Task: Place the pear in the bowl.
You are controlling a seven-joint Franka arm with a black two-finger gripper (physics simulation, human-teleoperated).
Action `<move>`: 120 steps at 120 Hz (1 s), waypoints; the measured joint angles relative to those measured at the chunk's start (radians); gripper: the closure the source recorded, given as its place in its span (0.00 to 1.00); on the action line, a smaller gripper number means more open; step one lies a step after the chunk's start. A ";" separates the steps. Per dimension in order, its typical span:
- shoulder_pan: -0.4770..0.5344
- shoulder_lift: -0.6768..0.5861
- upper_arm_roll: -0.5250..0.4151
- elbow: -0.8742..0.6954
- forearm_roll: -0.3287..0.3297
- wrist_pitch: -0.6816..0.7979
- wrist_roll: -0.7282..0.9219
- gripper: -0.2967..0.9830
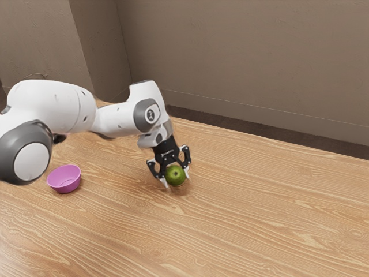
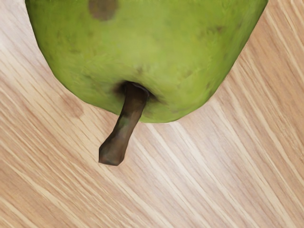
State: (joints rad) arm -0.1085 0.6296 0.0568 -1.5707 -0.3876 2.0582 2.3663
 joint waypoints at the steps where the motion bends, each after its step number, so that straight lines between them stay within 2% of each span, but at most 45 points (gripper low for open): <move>1: 0.001 -0.009 0.000 -0.007 0.000 0.000 0.001 0.43; 13: 0.024 -0.131 0.016 -0.097 0.005 0.001 0.016 0.43; 28: 0.043 -0.276 0.093 -0.221 0.032 0.001 0.031 0.43; 68: 0.068 -0.556 0.329 -0.486 0.211 0.004 0.056 0.43; 82: 0.086 -0.582 0.387 -0.556 0.254 0.021 0.061 0.43; 101: 0.133 -0.632 0.401 -0.659 0.314 0.081 0.066 0.43; 120: 0.179 -0.549 0.402 -0.601 0.348 0.158 0.070 0.43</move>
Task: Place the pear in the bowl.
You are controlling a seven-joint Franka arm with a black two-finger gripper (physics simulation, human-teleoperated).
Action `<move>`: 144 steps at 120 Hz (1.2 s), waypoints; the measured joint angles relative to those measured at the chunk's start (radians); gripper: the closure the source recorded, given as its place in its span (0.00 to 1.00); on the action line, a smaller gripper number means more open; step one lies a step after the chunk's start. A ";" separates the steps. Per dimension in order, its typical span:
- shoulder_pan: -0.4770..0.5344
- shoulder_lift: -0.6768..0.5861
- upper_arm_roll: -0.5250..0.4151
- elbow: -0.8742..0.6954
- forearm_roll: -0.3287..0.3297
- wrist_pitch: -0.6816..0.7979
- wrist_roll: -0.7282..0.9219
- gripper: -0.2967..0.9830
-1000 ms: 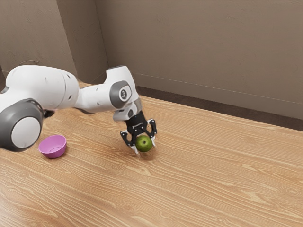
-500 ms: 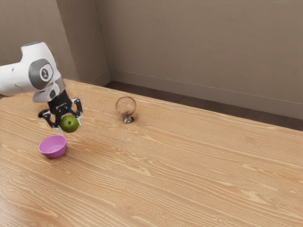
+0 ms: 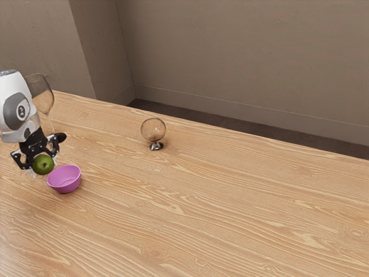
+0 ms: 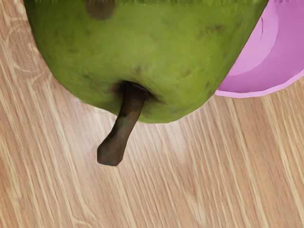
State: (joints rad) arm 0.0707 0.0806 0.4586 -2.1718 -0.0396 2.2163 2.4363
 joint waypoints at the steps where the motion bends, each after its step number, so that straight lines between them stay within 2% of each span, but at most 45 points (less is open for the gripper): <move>1: -0.003 0.006 0.000 0.006 0.000 0.003 0.000 0.43; 18: -0.084 0.072 -0.001 0.048 -0.013 0.036 0.003 0.43; 60: -0.041 0.233 -0.001 0.161 -0.043 0.068 0.008 0.43; 83: -0.044 0.243 -0.004 0.170 -0.067 0.072 0.006 0.33; 89: -0.048 0.211 -0.004 0.163 -0.069 0.070 0.002 0.31; 97: -0.086 0.072 -0.003 0.132 -0.062 0.027 -0.039 0.29; 105: -0.170 -0.075 -0.012 0.131 -0.003 -0.073 -0.124 0.27; 112: -0.201 -0.165 -0.078 0.164 0.042 -0.171 -0.215 0.26; 125: -0.246 -0.208 -0.232 0.345 0.084 -0.327 -0.386 0.25; 144: -0.237 -0.205 -0.249 0.448 0.074 -0.458 -0.605 0.24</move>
State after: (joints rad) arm -0.1659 -0.1242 0.2098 -1.7240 0.0339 1.7580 1.8318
